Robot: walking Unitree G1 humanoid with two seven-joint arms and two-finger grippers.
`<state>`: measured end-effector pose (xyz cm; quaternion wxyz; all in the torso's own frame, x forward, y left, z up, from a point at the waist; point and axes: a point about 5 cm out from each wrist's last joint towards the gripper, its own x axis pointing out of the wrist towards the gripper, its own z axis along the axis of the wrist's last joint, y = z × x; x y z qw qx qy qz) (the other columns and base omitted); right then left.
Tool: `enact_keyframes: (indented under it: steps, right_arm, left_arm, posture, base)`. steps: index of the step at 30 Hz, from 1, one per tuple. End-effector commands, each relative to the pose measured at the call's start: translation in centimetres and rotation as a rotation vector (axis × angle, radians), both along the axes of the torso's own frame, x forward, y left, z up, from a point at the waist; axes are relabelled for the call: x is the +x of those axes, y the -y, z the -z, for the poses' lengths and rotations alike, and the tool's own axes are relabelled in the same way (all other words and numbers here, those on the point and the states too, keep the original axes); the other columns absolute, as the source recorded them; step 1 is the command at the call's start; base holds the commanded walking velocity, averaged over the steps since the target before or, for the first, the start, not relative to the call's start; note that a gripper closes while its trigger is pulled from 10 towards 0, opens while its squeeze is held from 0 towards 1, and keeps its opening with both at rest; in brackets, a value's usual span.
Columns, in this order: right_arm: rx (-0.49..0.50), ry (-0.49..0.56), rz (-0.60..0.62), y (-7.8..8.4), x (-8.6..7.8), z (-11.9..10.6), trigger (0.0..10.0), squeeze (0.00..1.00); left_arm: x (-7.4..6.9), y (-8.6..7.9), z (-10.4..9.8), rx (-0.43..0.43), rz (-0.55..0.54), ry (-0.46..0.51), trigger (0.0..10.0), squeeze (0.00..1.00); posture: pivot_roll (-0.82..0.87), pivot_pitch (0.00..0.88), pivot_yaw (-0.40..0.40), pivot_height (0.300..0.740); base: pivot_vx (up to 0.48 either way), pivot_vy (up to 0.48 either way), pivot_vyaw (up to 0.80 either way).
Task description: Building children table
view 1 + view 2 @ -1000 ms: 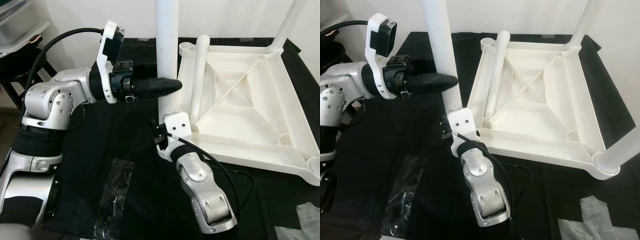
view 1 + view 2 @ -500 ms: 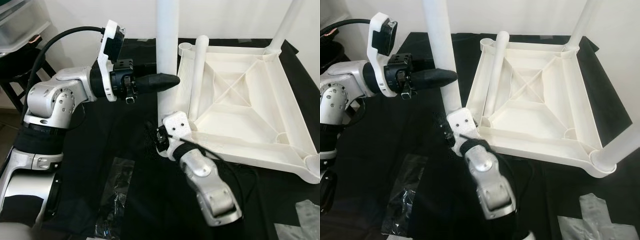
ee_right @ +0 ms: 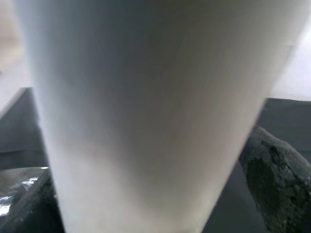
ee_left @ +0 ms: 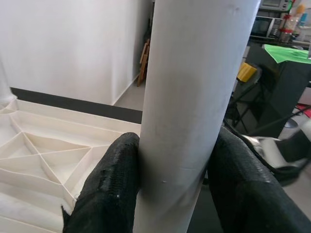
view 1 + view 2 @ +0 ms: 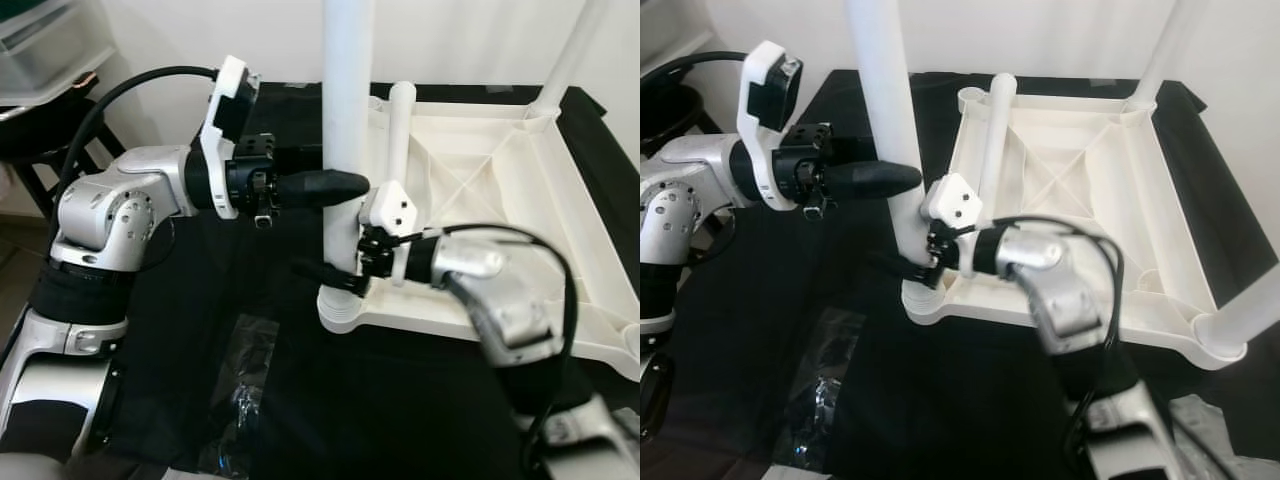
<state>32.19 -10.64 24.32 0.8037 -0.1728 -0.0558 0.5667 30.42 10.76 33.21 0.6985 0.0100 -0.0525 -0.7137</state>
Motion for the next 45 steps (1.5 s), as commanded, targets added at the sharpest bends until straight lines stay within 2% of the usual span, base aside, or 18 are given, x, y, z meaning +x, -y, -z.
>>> enact_keyframes:
  steps: [1, 3, 4, 15, 16, 17, 18, 19, 26, 27, 29, 30, 31, 32, 34, 37, 44, 45]
  right_arm:
    - [-0.002, -0.016, -0.018, 0.2, 0.4, 0.1, 10.0, 0.0]
    - [0.024, -0.037, -0.035, 0.2, 1.0, 0.0, 10.0, 0.0]
    - [0.052, -0.063, -0.068, 0.1, 1.7, 0.0, 0.0, 0.0]
    - [0.078, -0.106, -0.113, 0.7, 2.4, 0.4, 0.0, 0.0]
    - [0.077, -0.108, -0.115, 0.8, 2.5, 0.6, 0.0, 0.0]
    - [0.078, -0.108, -0.111, 0.9, 2.5, 0.6, 0.0, 0.0]
    - [0.078, -0.108, -0.111, 0.9, 2.5, 0.6, 0.0, 0.0]
    - [0.082, -0.1, -0.089, 1.3, 2.8, 0.8, 0.0, 0.0]
    - [0.075, -0.078, 0.002, 2.0, 3.3, 1.1, 0.0, 0.0]
    - [0.094, -0.073, 0.064, 2.0, 3.2, 1.3, 0.0, 0.0]
    - [0.094, -0.073, 0.064, 2.0, 3.2, 1.3, 0.0, 0.0]
    - [0.167, -0.088, 0.325, 0.4, 2.9, 3.1, 0.0, 0.0]
    - [0.227, -0.202, 0.509, -2.7, -0.3, 7.1, 0.0, 0.0]
    - [0.227, -0.202, 0.509, -2.7, -0.3, 7.1, 0.0, 0.0]
    - [0.306, -0.305, 0.825, -4.3, -3.7, 9.6, 0.0, 0.0]
    - [0.324, -0.331, 0.853, -4.6, -4.0, 10.0, 0.0, 0.0]
    - [0.336, -0.192, 0.878, -3.9, -0.3, 8.1, 0.0, 0.0]
    - [0.328, -0.182, 0.88, -3.8, -0.1, 7.9, 10.0, 0.0]
  left_arm:
    - [-0.8, 0.4, 0.5, 0.006, 0.101, -0.02, 0.0, 0.0]
    - [-0.9, 0.4, 0.5, 0.011, 0.101, -0.017, 0.0, 0.0]
    - [-1.0, 0.4, 0.5, 0.017, 0.104, -0.014, 0.0, 0.0]
    - [-1.3, 0.6, 0.2, 0.025, 0.12, -0.002, 0.0, 0.0]
    - [-1.4, 0.7, 0.2, 0.023, 0.129, -0.011, 0.7, 0.11]
    - [-1.5, 0.6, 0.3, 0.028, 0.138, -0.012, 3.6, 1.0]
    - [-1.5, 0.6, 0.3, 0.028, 0.138, -0.012, 3.6, 1.0]
    - [-1.4, 0.7, 0.4, 0.029, 0.126, -0.009, 10.0, 1.0]
    - [-1.0, 0.9, 0.4, 0.022, 0.08, 0.0, 10.0, 1.0]
    - [-0.6, 0.9, 0.3, 0.016, 0.045, 0.002, 10.0, 0.33]
    - [-0.6, 0.9, 0.3, 0.016, 0.045, 0.002, 10.0, 0.33]
    - [-0.3, 0.9, 0.2, 0.005, 0.003, 0.002, 10.0, 0.0]
    - [-0.1, 0.5, -0.1, -0.012, -0.039, -0.006, 10.0, 0.0]
    - [-0.1, 0.5, -0.1, -0.012, -0.039, -0.006, 10.0, 0.0]
    - [0.2, -0.3, 0.1, -0.029, -0.09, -0.027, 10.0, 0.0]
    - [0.2, -0.6, 0.3, -0.03, -0.102, -0.036, 10.0, 0.0]
    - [0.2, -1.9, 2.4, -0.063, -0.203, -0.089, 10.0, 0.0]
    - [0.0, -2.4, 3.0, -0.07, -0.231, -0.1, 10.0, 0.0]
  posture:
    - [0.06, 0.11, 0.045, 0.74]
    - [0.06, 0.109, 0.045, 0.74]
    - [0.07, 0.109, 0.049, 0.74]
    - [0.07, 0.107, 0.055, 0.74]
    - [0.07, 0.107, 0.057, 0.74]
    - [0.07, 0.106, 0.058, 0.74]
    - [0.07, 0.106, 0.058, 0.74]
    - [0.07, 0.107, 0.058, 0.74]
    - [0.06, 0.111, 0.048, 0.74]
    - [0.06, 0.113, 0.039, 0.74]
    - [0.06, 0.113, 0.039, 0.74]
    - [0.08, 0.115, 0.01, 0.74]
    - [0.1, 0.136, 0.016, 0.74]
    - [0.1, 0.136, 0.016, 0.74]
    - [0.08, 0.127, 0.029, 0.74]
    - [0.08, 0.127, 0.029, 0.74]
    - [0.09, 0.115, 0.01, 0.74]
    - [0.09, 0.114, 0.008, 0.74]
  base:
    - [0.0, 0.0, 0.0]
    - [0.0, 0.0, 0.0]
    - [0.0, 0.0, 0.0]
    - [0.0, 0.0, 0.0]
    - [0.0, 0.0, 0.0]
    - [0.0, 0.0, 0.0]
    - [0.0, 0.0, 0.0]
    - [0.0, 0.0, 0.0]
    - [0.0, 0.0, 0.0]
    - [0.0, 0.0, 0.0]
    - [0.0, 0.0, 0.0]
    - [0.0, 0.0, 0.0]
    - [0.0, 0.0, 0.0]
    - [0.0, 0.0, 0.0]
    - [0.0, 0.0, 0.0]
    - [0.0, 0.0, 0.0]
    - [0.0, 0.0, 0.0]
    - [0.0, 0.0, 0.0]
